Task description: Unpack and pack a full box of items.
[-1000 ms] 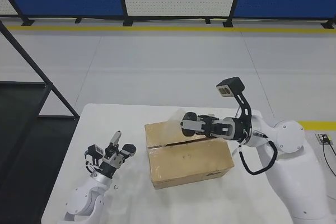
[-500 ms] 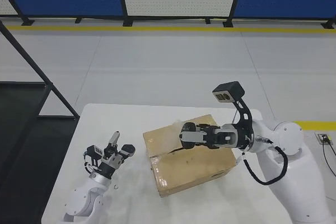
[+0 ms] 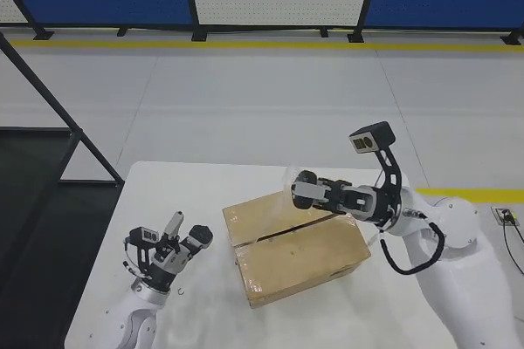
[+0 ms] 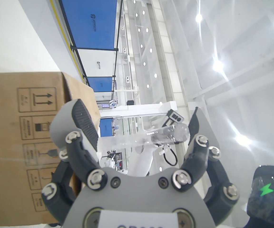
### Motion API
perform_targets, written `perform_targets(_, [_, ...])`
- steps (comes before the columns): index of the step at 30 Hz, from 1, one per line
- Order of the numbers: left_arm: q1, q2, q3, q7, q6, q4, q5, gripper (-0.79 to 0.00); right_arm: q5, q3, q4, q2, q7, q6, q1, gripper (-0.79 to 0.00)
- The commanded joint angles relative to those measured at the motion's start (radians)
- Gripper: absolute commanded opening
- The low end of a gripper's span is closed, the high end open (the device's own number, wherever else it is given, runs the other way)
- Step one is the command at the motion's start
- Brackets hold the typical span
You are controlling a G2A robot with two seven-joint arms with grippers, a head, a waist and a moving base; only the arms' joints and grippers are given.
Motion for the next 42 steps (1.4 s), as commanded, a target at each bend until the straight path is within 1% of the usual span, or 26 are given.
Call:
perform_targets(1, [0.012,0.001,0.005,-0.013,0.002,-0.032,0.011,0.0,-0.006,0.021,-0.012,0.005,-0.006,0.012,-0.021,-0.785])
perform_targets(5, [0.004,0.0,0.03,-0.007,0.019,-0.052,0.027,0.0,-0.025,0.055,-0.04,0.015,-0.026,0.039,-0.062,-0.785])
perform_targets(11, [-0.039,-0.004,0.079,-0.002,0.047,-0.023,0.052,0.0,-0.051,0.093,-0.058,0.028,-0.028,0.079,-0.102,-0.785])
perform_targets(17, [-0.064,-0.006,0.106,0.0,0.059,0.005,0.069,0.0,-0.085,0.138,-0.069,0.043,-0.011,0.093,-0.127,-0.785])
perform_targets(22, [-0.075,-0.006,0.117,-0.001,0.067,0.017,0.074,0.0,-0.158,0.164,-0.069,0.056,-0.003,0.108,-0.134,-0.785])
perform_targets(25, [-0.081,-0.007,0.121,0.002,0.072,0.026,0.073,0.0,-0.172,0.165,-0.059,0.061,-0.002,0.122,-0.132,-0.785])
perform_targets(33, [-0.095,-0.007,0.133,0.001,0.082,0.046,0.072,0.0,-0.235,0.194,-0.038,0.075,-0.048,0.15,-0.145,-0.785])
perform_targets(42, [-0.099,-0.005,0.132,-0.009,0.085,0.057,0.072,0.0,-0.283,0.207,-0.014,0.093,-0.025,0.201,-0.159,-0.785])
